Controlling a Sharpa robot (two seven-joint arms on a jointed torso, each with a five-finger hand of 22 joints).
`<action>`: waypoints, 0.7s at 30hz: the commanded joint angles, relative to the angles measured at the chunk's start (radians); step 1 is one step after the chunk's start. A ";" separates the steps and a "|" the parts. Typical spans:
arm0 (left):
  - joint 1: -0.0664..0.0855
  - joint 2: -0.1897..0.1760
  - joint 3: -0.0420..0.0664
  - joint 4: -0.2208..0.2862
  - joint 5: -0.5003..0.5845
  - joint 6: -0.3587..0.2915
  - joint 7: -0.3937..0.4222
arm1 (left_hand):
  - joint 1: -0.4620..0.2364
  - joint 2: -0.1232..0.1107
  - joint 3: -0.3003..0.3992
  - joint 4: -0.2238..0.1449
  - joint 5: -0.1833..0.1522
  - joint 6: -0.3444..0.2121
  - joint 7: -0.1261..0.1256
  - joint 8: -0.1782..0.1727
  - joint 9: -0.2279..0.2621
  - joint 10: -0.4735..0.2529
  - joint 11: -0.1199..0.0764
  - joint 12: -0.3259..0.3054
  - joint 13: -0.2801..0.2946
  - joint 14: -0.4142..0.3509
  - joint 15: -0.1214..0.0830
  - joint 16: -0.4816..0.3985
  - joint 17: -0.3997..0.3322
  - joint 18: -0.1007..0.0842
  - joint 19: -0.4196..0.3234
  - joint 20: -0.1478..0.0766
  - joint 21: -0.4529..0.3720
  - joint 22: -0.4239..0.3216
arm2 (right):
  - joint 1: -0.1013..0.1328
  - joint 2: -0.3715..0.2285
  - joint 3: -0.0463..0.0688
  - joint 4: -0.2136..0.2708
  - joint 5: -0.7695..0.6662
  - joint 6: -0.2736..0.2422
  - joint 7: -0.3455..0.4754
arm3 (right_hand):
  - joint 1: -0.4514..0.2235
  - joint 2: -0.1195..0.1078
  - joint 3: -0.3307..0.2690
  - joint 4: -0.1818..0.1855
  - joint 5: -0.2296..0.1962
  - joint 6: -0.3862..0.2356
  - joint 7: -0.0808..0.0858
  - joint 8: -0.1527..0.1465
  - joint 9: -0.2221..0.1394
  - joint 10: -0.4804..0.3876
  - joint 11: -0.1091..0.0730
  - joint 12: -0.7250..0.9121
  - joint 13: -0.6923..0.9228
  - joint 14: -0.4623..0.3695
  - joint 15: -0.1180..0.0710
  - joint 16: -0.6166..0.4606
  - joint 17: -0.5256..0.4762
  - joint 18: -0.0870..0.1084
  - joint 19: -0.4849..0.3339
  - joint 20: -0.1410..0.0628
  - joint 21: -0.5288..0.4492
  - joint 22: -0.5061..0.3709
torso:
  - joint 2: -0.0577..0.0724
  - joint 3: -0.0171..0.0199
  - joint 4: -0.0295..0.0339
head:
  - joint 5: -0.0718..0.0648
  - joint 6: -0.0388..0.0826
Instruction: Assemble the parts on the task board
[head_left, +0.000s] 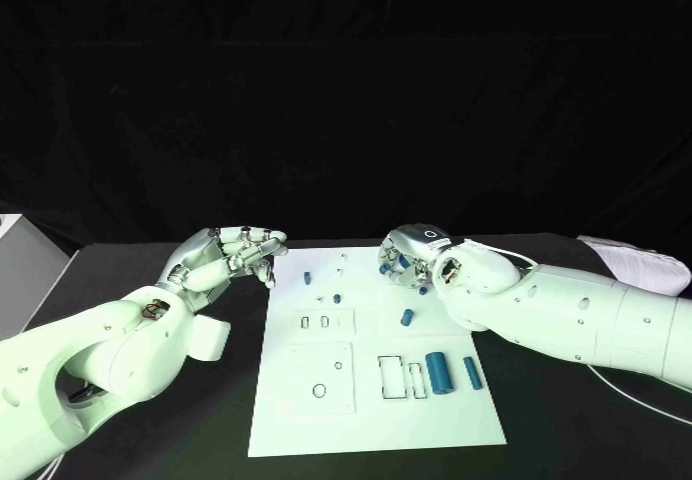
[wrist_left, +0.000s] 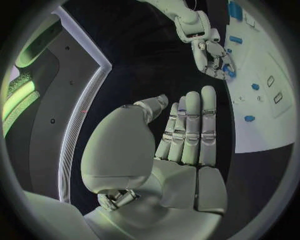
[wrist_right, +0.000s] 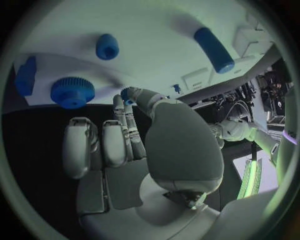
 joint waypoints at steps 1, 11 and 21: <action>0.000 0.000 0.001 -0.001 -0.009 0.023 -0.001 | -0.008 -0.001 0.007 0.001 0.000 -0.007 0.001 -0.004 0.001 -0.004 0.006 -0.004 0.002 -0.007 0.000 0.006 0.001 0.012 -0.007 0.000 0.005 0.001 | 0.001 0.018 0.002 -0.004 -0.030 -0.064 -0.063 | -0.001 0.010 0.004 0.002 0.002 0.008 0.001 0.006 0.002 0.007 0.002 0.001 0.001 0.027 -0.006 0.006 0.000 -0.012 0.004 0.001 0.006 0.001 | 0.003 -0.0015 -0.0004 | 0.001 0.005; 0.000 0.001 0.001 0.000 -0.013 0.026 -0.003 | -0.006 -0.001 0.008 -0.001 0.000 -0.008 0.001 -0.005 0.001 -0.005 0.007 -0.005 0.002 -0.008 0.001 0.007 0.001 0.012 -0.009 0.001 0.008 0.003 | 0.003 0.090 0.005 -0.046 -0.051 -0.105 -0.108 | -0.003 0.009 0.004 0.002 0.001 0.007 0.001 0.006 0.003 0.005 0.002 -0.001 0.001 0.027 -0.006 0.005 -0.002 -0.012 0.004 0.000 0.005 0.000 | 0.010 -0.0029 0.0031 | 0.000 0.011; 0.000 0.003 0.001 0.002 -0.016 0.030 -0.006 | -0.006 -0.001 0.008 -0.001 0.000 -0.008 0.001 -0.005 0.001 -0.005 0.007 -0.005 0.002 -0.008 0.001 0.007 0.001 0.012 -0.009 0.001 0.008 0.003 | 0.003 0.168 0.005 -0.112 -0.054 -0.116 -0.112 | -0.004 0.008 0.005 0.002 0.000 0.004 0.002 0.005 0.005 0.003 0.003 -0.003 0.001 0.027 -0.005 0.007 -0.001 -0.012 0.003 0.000 0.004 -0.001 | 0.015 -0.0011 0.0039 | 0.004 0.011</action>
